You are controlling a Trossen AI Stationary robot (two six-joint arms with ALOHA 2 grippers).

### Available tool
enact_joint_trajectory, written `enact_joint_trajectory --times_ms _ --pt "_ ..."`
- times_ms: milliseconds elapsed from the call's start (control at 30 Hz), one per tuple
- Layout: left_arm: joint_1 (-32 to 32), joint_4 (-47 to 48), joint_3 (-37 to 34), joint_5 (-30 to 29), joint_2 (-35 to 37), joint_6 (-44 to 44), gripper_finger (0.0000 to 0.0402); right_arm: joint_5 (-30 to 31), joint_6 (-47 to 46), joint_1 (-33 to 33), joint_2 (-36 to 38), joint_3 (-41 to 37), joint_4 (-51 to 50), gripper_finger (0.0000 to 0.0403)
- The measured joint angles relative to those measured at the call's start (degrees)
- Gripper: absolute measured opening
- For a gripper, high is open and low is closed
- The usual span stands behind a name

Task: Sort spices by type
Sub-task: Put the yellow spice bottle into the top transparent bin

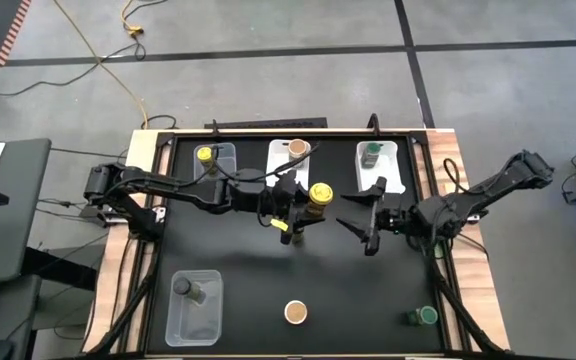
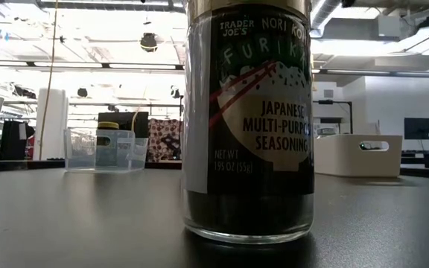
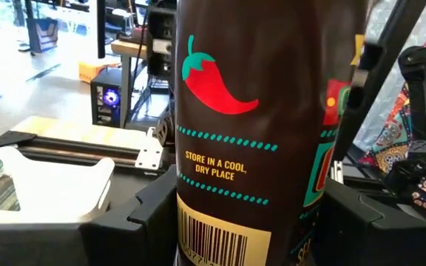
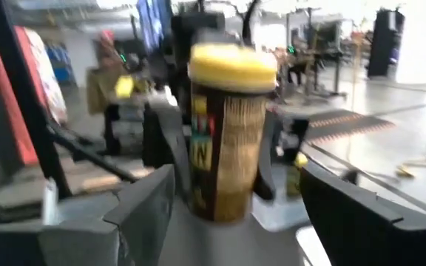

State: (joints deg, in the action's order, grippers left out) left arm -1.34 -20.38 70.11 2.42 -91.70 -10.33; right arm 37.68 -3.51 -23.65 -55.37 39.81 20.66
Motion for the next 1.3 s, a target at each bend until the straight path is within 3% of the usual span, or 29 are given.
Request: enact_joint_trajectory --times_ms 133,433,700,1133,1300 --pt "0.0 -0.2 0.0 -0.5 0.0 0.1 0.0222 -4.5 0.1 2.3 0.2 0.0 3.0 0.0318" --pt "0.0 -2.2 0.0 -1.3 0.0 5.1 0.0222 -7.2 -1.6 5.0 -1.1 0.0 4.4 0.0317" --pt "0.1 -3.8 0.0 -1.3 0.0 6.4 0.0222 -11.7 -0.6 7.0 -6.4 3.3 5.9 0.0317" --pt "0.1 -3.4 0.0 -1.3 0.0 6.1 0.0222 -12.2 0.5 8.5 -12.5 8.8 3.2 0.0316" --pt "0.1 -3.4 0.0 -1.2 0.0 6.1 0.0222 -12.2 0.5 8.5 -12.6 8.8 2.9 0.0291"
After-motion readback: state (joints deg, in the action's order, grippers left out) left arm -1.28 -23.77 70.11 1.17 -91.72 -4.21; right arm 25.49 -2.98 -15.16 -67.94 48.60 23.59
